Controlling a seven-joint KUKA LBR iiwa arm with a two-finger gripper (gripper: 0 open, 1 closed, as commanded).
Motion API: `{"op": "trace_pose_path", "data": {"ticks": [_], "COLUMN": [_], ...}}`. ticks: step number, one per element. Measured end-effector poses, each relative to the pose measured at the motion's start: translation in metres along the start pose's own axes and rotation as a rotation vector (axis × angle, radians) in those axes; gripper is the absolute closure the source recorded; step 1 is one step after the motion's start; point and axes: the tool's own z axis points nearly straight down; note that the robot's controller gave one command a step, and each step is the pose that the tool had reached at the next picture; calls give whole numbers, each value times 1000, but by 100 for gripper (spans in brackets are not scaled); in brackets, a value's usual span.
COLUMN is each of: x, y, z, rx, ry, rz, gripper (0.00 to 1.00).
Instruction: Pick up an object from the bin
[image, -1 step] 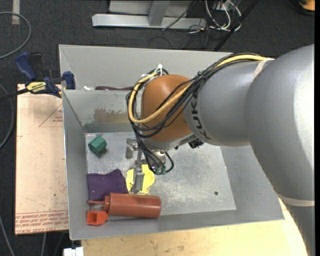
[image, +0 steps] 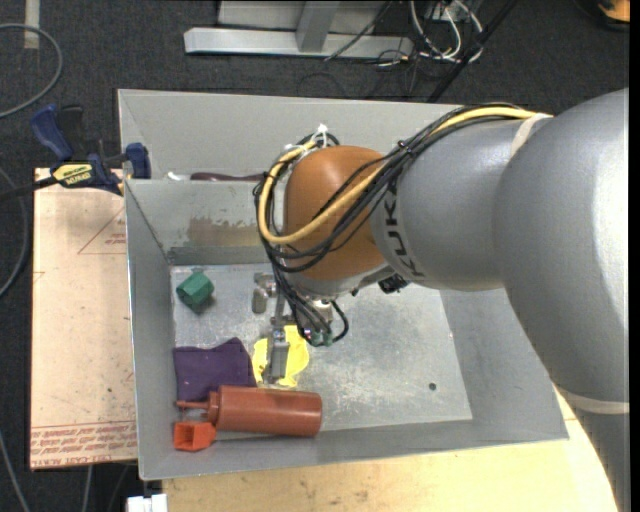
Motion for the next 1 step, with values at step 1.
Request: {"op": "trace_pose_path", "data": {"ticks": [1], "x": [15], "y": [51], "z": [49], "rx": [-2], "ry": [-10], "rz": [75], "gripper": [0]}}
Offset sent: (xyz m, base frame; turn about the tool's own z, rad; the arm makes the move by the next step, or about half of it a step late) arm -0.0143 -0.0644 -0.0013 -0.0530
